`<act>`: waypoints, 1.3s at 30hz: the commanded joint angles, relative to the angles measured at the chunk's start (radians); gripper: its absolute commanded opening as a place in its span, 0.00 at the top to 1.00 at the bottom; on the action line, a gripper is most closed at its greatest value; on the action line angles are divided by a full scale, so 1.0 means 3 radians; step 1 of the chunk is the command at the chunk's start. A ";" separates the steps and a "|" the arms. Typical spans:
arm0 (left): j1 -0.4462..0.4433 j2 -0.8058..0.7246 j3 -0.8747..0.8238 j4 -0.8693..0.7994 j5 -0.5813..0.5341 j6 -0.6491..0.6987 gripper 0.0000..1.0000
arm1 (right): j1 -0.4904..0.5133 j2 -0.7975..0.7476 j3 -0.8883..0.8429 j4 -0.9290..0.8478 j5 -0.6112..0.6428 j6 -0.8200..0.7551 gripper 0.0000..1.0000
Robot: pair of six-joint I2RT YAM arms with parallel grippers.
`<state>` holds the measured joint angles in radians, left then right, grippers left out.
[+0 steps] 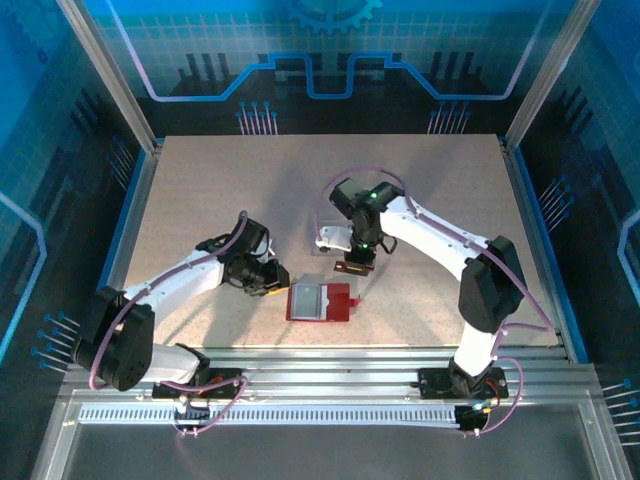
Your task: Take the credit cards out of the card holder
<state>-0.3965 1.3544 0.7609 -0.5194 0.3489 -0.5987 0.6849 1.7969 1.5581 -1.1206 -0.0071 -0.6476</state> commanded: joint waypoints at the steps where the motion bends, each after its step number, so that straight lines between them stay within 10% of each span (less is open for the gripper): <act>1: 0.0091 -0.0141 -0.0089 -0.0069 0.0125 0.0068 0.77 | -0.0055 0.0211 0.0399 -0.0229 0.0008 -0.0388 1.00; 21: 0.0274 -0.0347 -0.0280 -0.0074 0.0184 0.0092 0.77 | -0.0279 0.1834 0.2736 -0.1254 -0.0120 -0.0702 1.00; 39: 0.0289 -0.0419 -0.0291 -0.0109 0.0187 0.0104 0.77 | -0.0327 0.2281 0.3151 -0.1251 -0.0132 -0.0694 1.00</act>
<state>-0.3225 1.2526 0.6830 -0.5270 0.3824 -0.5911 0.5987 2.4531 2.4706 -1.4658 -0.0338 -0.8398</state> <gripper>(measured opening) 0.229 0.041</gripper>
